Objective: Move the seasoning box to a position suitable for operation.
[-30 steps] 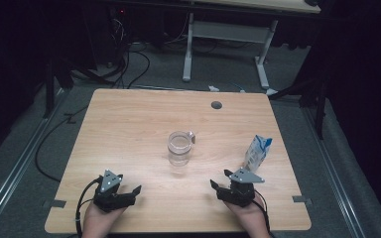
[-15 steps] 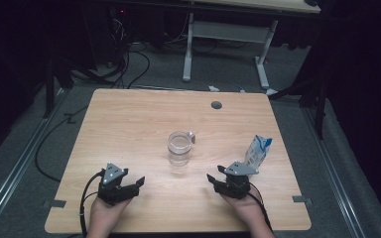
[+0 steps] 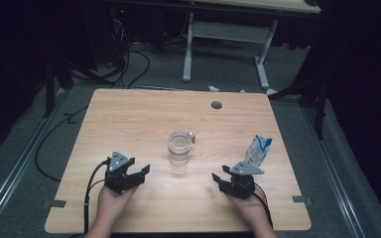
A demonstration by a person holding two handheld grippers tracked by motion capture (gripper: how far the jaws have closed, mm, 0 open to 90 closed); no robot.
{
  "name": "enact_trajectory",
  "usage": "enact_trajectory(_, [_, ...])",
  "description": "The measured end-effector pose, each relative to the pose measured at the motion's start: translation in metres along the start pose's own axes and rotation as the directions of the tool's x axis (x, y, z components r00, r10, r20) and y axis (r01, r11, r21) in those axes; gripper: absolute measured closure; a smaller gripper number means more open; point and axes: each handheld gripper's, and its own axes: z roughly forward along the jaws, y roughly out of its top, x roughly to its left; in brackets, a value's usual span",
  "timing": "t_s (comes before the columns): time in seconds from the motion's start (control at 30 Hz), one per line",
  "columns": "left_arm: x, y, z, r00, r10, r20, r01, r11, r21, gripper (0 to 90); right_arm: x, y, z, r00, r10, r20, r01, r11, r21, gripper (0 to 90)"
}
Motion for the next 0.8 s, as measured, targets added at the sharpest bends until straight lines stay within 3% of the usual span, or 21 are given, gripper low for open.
enact_trajectory(0.37, [-0.012, 0.022, 0.013, 0.9991, 0.041, 0.002, -0.041, 0.9985, -0.037, 46.8, -0.002, -0.002, -0.002, 0.9999, 0.014, -0.004, -0.014, 1.0, 0.007, 47.5])
enact_trajectory(0.5, [-0.016, 0.032, 0.016, 0.9986, 0.051, 0.011, -0.051, 0.9971, -0.056, 56.9, -0.001, -0.002, -0.003, 1.0, -0.003, -0.004, 0.004, 1.0, 0.005, 47.5])
enact_trajectory(0.73, [-0.026, 0.06, 0.029, 0.9979, 0.059, 0.026, -0.057, 0.996, -0.068, 66.2, -0.002, -0.002, -0.007, 1.0, 0.002, 0.0, -0.002, 1.0, 0.001, 47.5])
enact_trajectory(0.8, [-0.03, 0.068, 0.034, 0.998, 0.058, 0.024, -0.056, 0.9957, -0.073, 64.7, -0.002, -0.002, -0.008, 1.0, 0.003, -0.001, -0.003, 1.0, -0.002, 47.4])
